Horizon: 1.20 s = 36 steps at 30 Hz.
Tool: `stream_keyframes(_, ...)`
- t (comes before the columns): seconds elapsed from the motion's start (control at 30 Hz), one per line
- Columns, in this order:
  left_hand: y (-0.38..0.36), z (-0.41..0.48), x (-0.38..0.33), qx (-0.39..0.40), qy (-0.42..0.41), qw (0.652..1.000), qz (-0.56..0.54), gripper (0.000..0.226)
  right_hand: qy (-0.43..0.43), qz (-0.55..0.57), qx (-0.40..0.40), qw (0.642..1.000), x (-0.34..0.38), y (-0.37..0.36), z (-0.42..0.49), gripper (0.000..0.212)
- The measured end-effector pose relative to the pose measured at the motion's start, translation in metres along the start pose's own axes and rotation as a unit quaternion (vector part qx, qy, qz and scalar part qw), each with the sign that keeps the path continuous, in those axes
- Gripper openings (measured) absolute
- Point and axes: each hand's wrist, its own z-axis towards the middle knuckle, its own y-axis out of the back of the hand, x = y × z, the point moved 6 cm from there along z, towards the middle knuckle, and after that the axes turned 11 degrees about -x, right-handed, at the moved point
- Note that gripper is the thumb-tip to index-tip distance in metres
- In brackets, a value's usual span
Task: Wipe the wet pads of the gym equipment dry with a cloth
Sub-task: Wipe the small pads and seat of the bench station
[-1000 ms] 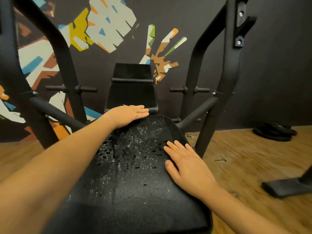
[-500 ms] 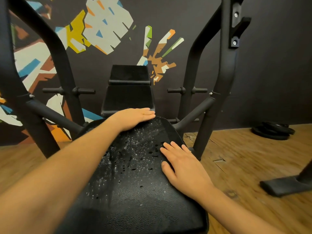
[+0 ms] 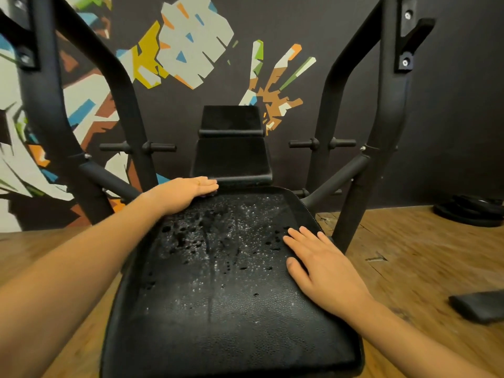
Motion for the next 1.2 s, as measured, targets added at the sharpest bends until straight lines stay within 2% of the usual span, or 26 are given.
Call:
stream_keyframes(0.13, 0.005, -0.036, 0.013, -0.028, 0.092, 0.995, 0.01, 0.078, -0.005, -0.002, 0.007, 1.0, 0.0, -0.001, 0.001, 0.057)
stream_keyframes(0.2, 0.005, -0.045, 0.008, -0.05, 0.126, 0.991, 0.008, 0.068, -0.008, -0.004, 0.007, 1.0, 0.0, 0.0, 0.001, 0.062)
stream_keyframes(0.27, 0.016, -0.049, 0.004, -0.064, 0.146, 0.987, 0.024, 0.052, -0.012, -0.004, 0.009, 1.0, 0.0, -0.001, 0.002, 0.058)
stream_keyframes(0.37, 0.038, -0.056, 0.005, -0.076, 0.154, 0.984, 0.056, 0.049, -0.011, -0.009, 0.01, 1.0, 0.0, -0.002, 0.001, 0.055)
stream_keyframes(0.53, 0.018, -0.078, 0.01, -0.122, 0.233, 0.964, -0.049, 0.054, -0.01, -0.013, 0.022, 1.0, 0.0, -0.003, 0.001, 0.077)
stream_keyframes(0.67, 0.003, -0.084, 0.017, -0.168, 0.3, 0.928, -0.146, 0.055, -0.013, -0.009, 0.013, 1.0, -0.002, -0.004, 0.001, 0.077)
stream_keyframes(0.8, 0.0, -0.082, 0.028, -0.122, 0.363, 0.911, -0.151, 0.058, -0.011, -0.013, 0.012, 1.0, -0.004, -0.005, 0.001, 0.077)
stream_keyframes(0.97, 0.009, -0.09, 0.03, -0.081, 0.34, 0.923, -0.16, 0.047, -0.009, -0.015, 0.005, 1.0, -0.004, -0.007, 0.002, 0.076)
stream_keyframes(1.14, 0.0, -0.095, 0.035, -0.043, 0.325, 0.918, -0.223, 0.052, -0.005, -0.02, -0.007, 1.0, -0.004, -0.009, 0.002, 0.074)
stream_keyframes(1.2, -0.005, -0.09, 0.024, -0.055, 0.311, 0.918, -0.24, 0.055, -0.005, -0.02, -0.014, 1.0, -0.003, -0.008, 0.003, 0.073)
